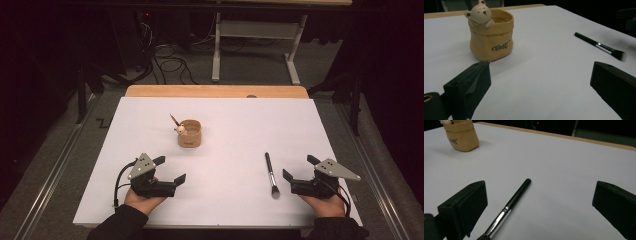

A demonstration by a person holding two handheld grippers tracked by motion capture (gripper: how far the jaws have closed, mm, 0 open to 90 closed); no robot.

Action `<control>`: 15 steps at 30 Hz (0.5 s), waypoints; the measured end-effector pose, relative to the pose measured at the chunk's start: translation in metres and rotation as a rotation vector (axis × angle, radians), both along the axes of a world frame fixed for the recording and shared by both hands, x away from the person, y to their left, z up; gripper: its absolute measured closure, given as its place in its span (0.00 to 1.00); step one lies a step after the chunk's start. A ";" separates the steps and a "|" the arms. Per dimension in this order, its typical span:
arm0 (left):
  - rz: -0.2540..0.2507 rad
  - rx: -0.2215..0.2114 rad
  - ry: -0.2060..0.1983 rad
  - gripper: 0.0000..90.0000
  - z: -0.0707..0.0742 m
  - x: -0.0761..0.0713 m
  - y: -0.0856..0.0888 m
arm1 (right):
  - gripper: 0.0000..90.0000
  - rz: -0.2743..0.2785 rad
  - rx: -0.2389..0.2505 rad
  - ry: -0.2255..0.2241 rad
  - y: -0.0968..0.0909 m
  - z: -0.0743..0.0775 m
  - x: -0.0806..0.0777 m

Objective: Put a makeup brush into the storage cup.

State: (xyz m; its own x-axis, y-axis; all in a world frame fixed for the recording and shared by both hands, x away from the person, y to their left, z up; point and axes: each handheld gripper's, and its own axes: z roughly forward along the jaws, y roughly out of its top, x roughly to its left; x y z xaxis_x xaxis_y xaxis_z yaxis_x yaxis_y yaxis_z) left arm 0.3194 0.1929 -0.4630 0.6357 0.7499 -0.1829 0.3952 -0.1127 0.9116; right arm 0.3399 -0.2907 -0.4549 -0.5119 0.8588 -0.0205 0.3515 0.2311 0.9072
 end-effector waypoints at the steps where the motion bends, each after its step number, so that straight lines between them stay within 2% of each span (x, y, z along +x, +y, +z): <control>1: -0.003 -0.008 -0.003 0.04 0.000 0.000 0.001 | 0.01 0.000 -0.007 0.005 0.000 -0.001 0.001; 4: 0.000 -0.030 -0.008 0.04 0.000 -0.001 0.003 | 0.01 -0.017 -0.013 0.027 0.000 -0.003 0.002; 7: -0.001 -0.027 -0.011 0.04 0.000 -0.001 0.004 | 0.01 -0.036 -0.010 0.031 -0.003 -0.002 0.002; 15: 0.001 -0.022 0.007 0.05 -0.001 -0.001 0.003 | 0.01 -0.056 -0.057 0.061 -0.006 -0.010 0.008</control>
State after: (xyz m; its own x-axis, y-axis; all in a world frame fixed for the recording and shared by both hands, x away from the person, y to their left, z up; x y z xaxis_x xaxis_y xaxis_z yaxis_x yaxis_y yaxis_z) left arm 0.3184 0.1961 -0.4638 0.6339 0.7460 -0.2041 0.4018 -0.0922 0.9111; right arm 0.3478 -0.2970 -0.4645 -0.4653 0.8843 -0.0399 0.4196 0.2600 0.8697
